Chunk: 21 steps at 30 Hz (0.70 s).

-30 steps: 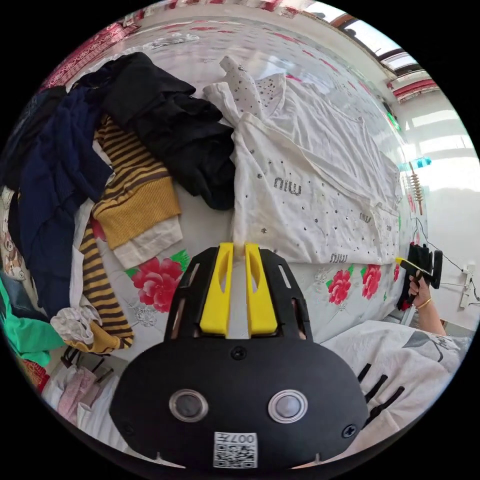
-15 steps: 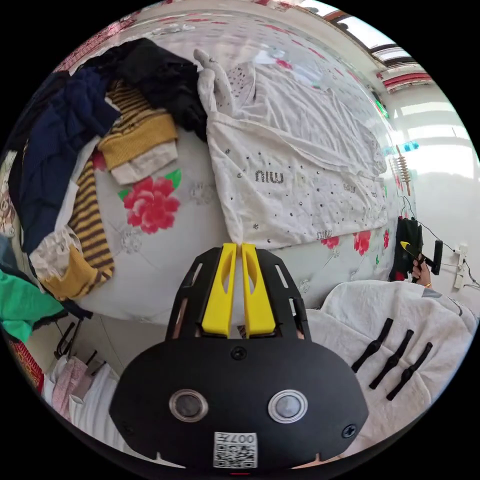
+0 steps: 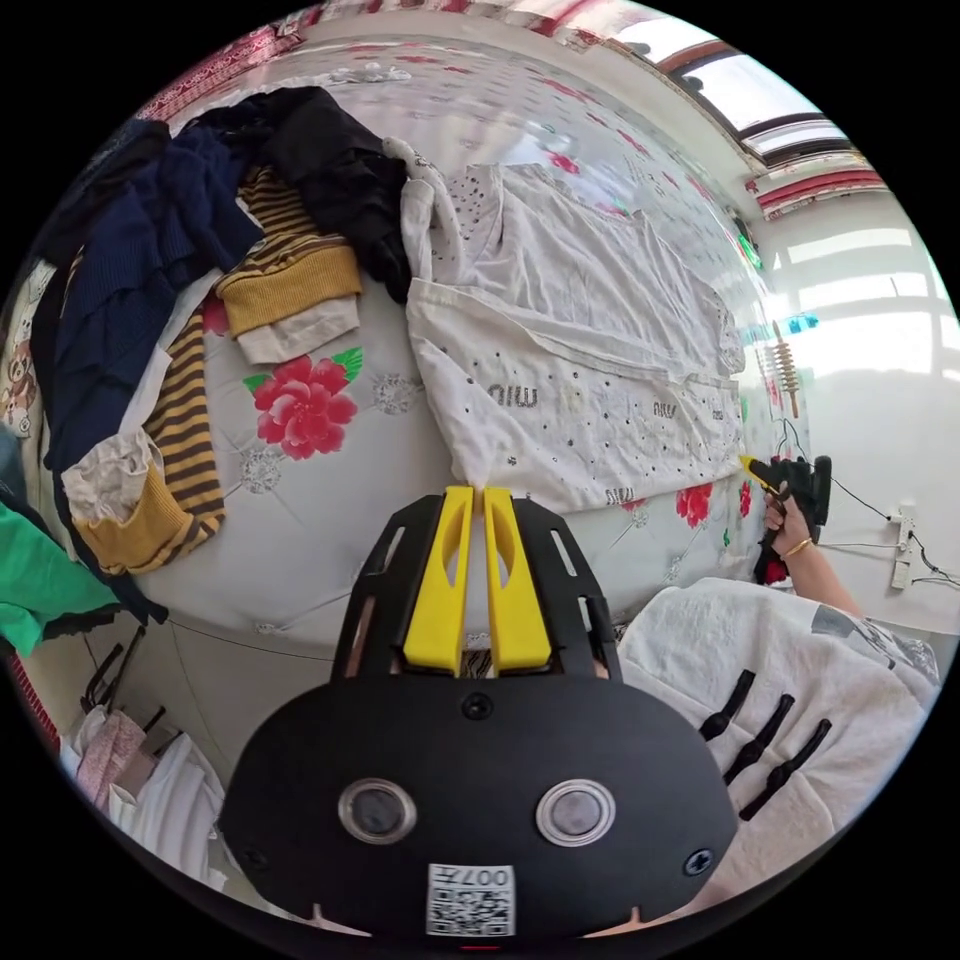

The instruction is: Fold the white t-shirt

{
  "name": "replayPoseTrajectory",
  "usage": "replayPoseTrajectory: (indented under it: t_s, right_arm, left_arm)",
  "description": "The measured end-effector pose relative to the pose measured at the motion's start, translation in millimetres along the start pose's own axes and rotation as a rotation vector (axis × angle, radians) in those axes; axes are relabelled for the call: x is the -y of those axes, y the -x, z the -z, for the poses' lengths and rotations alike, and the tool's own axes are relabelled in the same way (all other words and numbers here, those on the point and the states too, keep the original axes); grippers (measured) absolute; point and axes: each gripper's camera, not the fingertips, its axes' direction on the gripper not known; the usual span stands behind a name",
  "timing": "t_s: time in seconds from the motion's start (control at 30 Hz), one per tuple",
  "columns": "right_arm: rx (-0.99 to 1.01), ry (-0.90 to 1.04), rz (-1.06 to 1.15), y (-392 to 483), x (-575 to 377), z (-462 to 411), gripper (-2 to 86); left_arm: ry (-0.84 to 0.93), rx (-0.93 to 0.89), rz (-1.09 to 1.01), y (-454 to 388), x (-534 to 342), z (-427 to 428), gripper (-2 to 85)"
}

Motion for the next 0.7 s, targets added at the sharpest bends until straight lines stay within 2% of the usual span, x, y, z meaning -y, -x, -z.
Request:
replayPoseTrajectory:
  t_s: [0.07, 0.13, 0.2, 0.33, 0.5, 0.6, 0.7]
  right_arm:
    - [0.009, 0.045, -0.037, -5, 0, -2, 2.4]
    - [0.245, 0.132, -0.047, -18, 0, 9, 0.9]
    - [0.348, 0.053, -0.015, -23, -7, 40, 0.4]
    - [0.496, -0.045, 0.074, -29, -25, 127, -0.1]
    - [0.552, -0.074, 0.045, -42, -9, 180, -0.2]
    - [0.445, -0.074, 0.065, -28, 28, 197, -0.2]
    - [0.367, -0.186, 0.128, -3, 50, 236, -0.2]
  left_arm:
    - [-0.011, -0.025, 0.000, 2, -4, 7, -0.7]
    - [-0.033, -0.081, 0.000, 5, -9, 21, -0.7]
    - [-0.102, -0.180, -0.051, 6, -18, 52, -0.8]
    - [-0.164, -0.267, -0.151, 9, -28, 97, -0.8]
    - [-0.209, -0.478, -0.102, 39, 23, 110, -0.9]
    - [-0.218, -0.505, -0.080, 29, 78, 113, -0.9]
    - [-0.295, -0.499, -0.157, -1, 111, 150, -0.9]
